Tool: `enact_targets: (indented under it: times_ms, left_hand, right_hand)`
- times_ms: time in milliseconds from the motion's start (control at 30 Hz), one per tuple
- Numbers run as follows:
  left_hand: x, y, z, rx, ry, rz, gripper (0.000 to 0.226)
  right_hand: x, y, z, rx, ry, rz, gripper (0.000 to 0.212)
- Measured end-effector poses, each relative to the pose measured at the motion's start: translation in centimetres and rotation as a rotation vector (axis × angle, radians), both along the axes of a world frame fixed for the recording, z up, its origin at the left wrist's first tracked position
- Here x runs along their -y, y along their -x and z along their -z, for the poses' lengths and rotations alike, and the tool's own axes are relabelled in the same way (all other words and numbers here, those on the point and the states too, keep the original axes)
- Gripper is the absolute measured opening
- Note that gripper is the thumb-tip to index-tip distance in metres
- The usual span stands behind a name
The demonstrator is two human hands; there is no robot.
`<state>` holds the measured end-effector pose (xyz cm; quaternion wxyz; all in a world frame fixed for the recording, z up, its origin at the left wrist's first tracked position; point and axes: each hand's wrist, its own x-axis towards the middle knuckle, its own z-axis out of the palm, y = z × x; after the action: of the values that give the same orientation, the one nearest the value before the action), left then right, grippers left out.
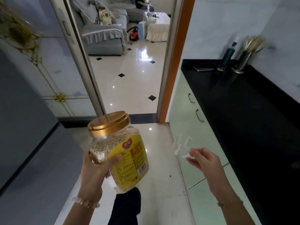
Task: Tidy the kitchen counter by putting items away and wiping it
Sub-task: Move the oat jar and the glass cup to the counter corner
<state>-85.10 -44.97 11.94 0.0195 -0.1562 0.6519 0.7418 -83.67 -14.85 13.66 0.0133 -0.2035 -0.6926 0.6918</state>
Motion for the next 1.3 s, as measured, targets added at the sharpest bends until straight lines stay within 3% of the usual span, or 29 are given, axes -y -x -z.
enact_targets:
  times_ms: [133,333,633,800,1000,1200,1300]
  left_hand:
    - [-1.2,9.9,-0.1,-0.007,0.032,0.124,0.152]
    - [-3.8,25.3,-2.1,0.011,-0.031,0.345,0.144]
    - [-12.0,40.3,-3.7,-0.012,-0.028,0.626,0.171]
    - [-18.1,45.6,-3.7,0.004,-0.060,0.730,0.166]
    - [-26.7,51.9,-3.0,0.086,-0.089,0.753,0.136]
    - [-37.2,57.6,-3.8,-0.039,0.060,0.888,0.164]
    - [-41.7,59.5,-3.4,0.010,0.041,0.949,0.142]
  right_hand:
    - [-0.9,6.5,0.6,0.007,-0.016,0.106,0.020]
    - [-1.8,15.8,0.1,-0.001,0.014,0.379,0.019]
    - [-5.3,23.9,-0.6,0.030,0.038,0.693,0.012]
    - [-9.8,27.7,-0.8,0.035,0.041,0.762,0.014]
    - [-17.3,33.3,-0.1,0.025,0.056,0.796,0.016]
    - [-26.5,36.8,-0.7,0.058,0.013,0.870,0.017]
    - [-30.1,37.2,-1.0,0.084,-0.024,0.923,0.017]
